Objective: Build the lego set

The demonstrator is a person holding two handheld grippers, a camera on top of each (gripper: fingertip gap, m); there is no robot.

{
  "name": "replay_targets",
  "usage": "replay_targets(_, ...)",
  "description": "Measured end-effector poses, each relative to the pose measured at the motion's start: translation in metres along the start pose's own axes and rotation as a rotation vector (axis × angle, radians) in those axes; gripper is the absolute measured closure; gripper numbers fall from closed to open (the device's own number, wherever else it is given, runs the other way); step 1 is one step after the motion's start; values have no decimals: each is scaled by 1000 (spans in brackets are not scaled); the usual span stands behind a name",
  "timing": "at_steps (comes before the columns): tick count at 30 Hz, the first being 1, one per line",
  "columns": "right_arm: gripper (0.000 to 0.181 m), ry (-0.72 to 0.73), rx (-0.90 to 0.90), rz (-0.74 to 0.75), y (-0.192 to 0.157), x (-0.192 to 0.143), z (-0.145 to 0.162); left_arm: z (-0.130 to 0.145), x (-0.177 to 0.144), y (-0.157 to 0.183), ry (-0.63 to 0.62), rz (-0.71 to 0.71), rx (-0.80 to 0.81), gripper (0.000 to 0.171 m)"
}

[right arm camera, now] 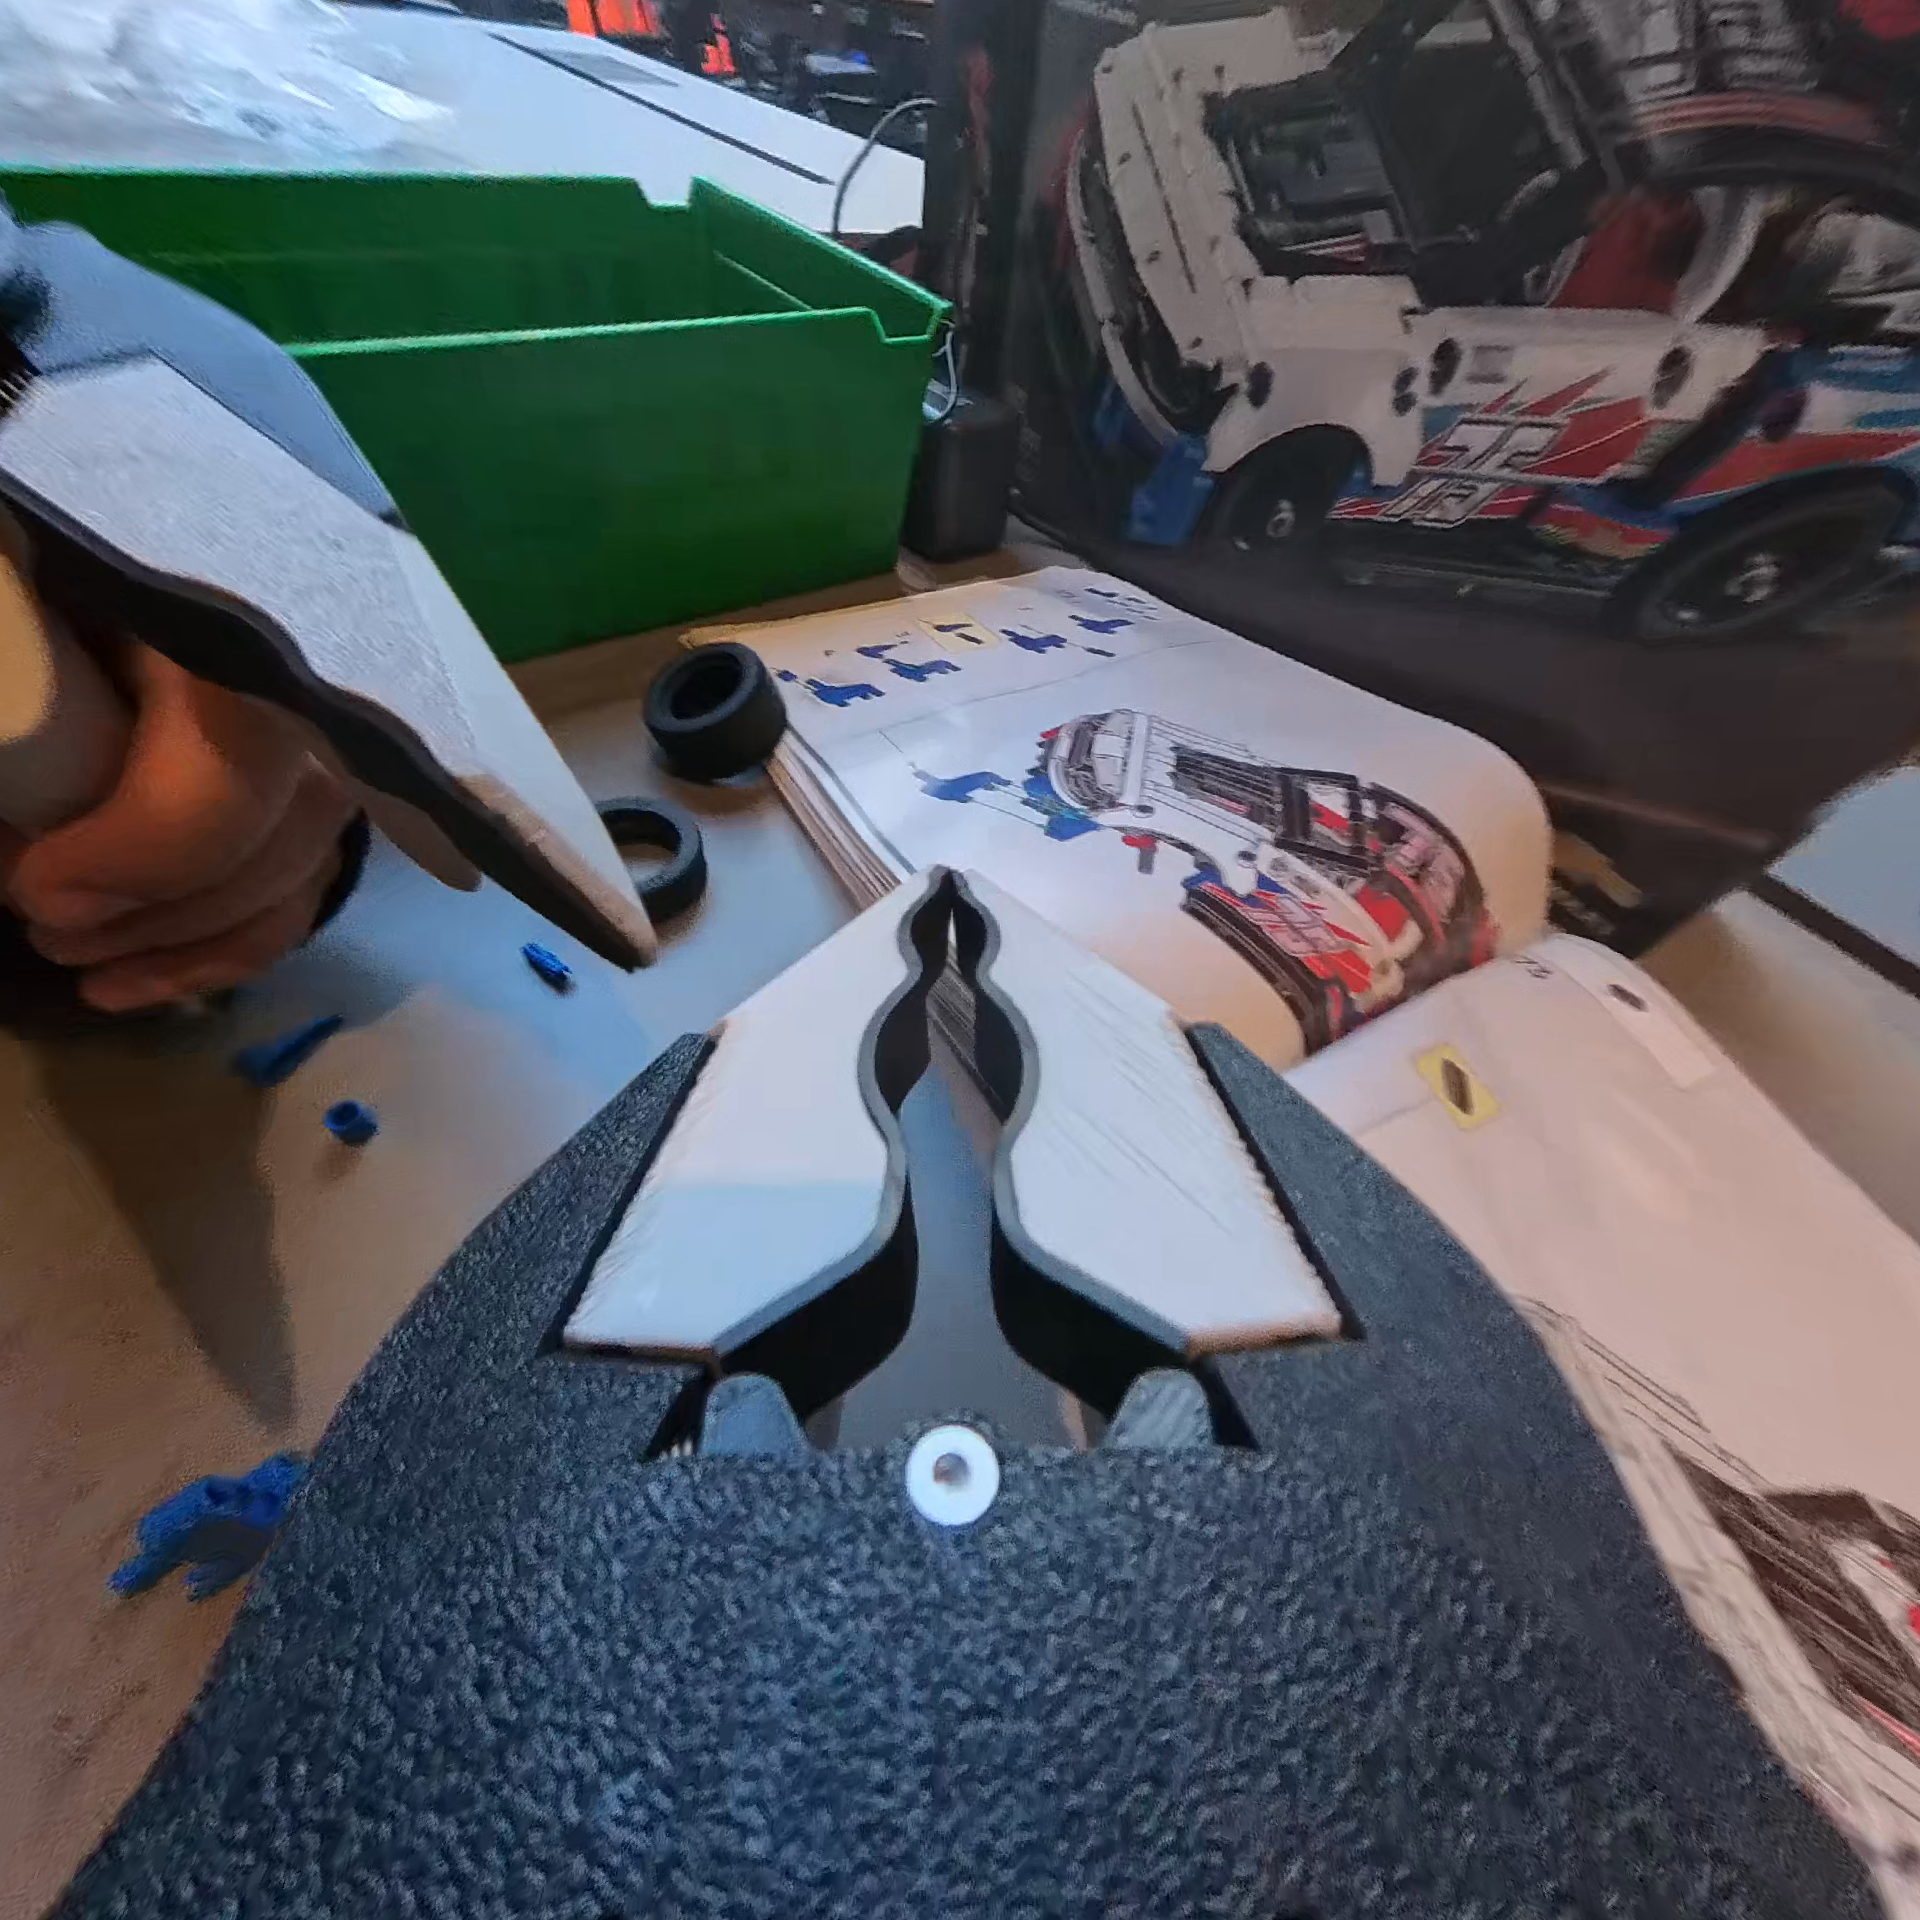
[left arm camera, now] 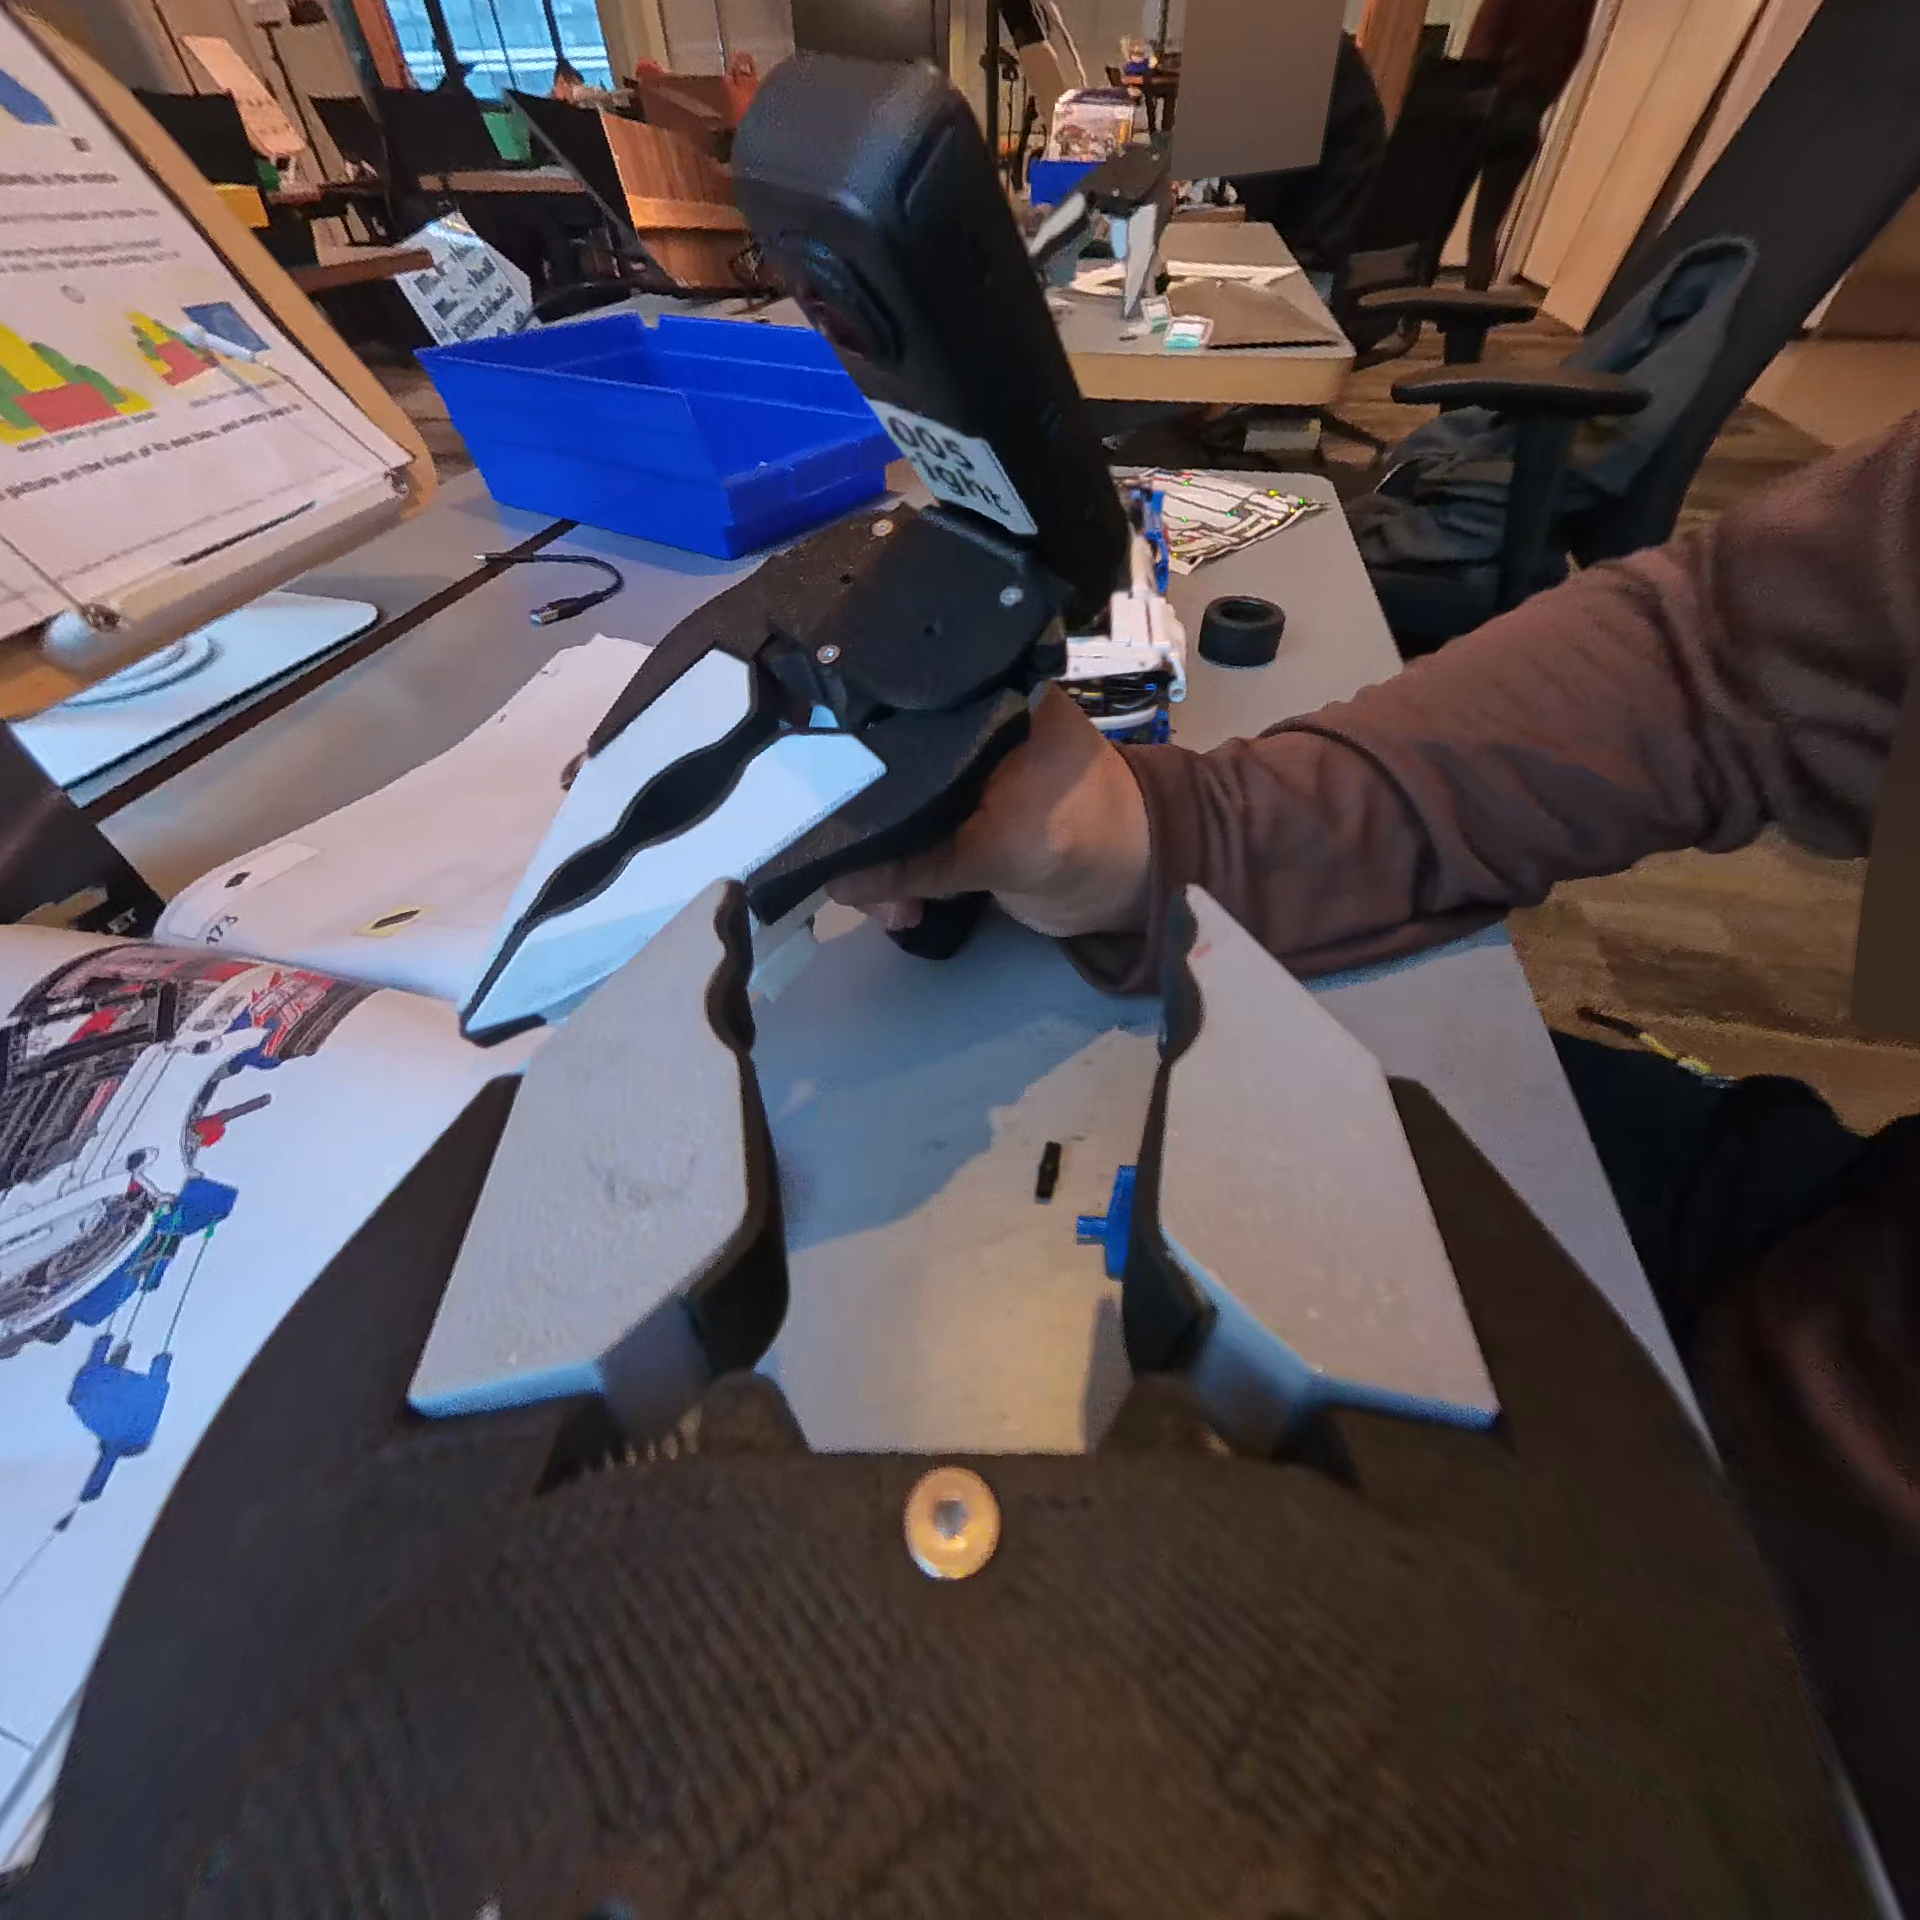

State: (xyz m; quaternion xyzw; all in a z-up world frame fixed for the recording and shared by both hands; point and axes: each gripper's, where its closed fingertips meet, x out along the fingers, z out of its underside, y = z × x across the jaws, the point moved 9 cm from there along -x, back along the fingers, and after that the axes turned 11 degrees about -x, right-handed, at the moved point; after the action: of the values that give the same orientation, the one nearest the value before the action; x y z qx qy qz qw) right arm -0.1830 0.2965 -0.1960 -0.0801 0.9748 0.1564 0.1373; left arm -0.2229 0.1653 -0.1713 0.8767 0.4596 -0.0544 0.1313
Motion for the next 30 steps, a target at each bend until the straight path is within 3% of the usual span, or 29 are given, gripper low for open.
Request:
replay_targets(12,181,92,167,-176,6,3,0,3,-5,-23,58,37,-65,98)
replay_targets(18,181,90,123,-178,-2,-1,-2,8,-4,-12,16,70,-79,100)
replay_targets(23,181,81,-9,-72,-2,-16,-11,-4,-7,8,32,54,35,97)
replay_targets(27,181,20,-73,4,-4,-19,-6,-9,-11,20,89,-15,201,105)
replay_targets(30,181,-26,-75,66,-4,-18,2,-6,-13,17,117,-27,179,104)
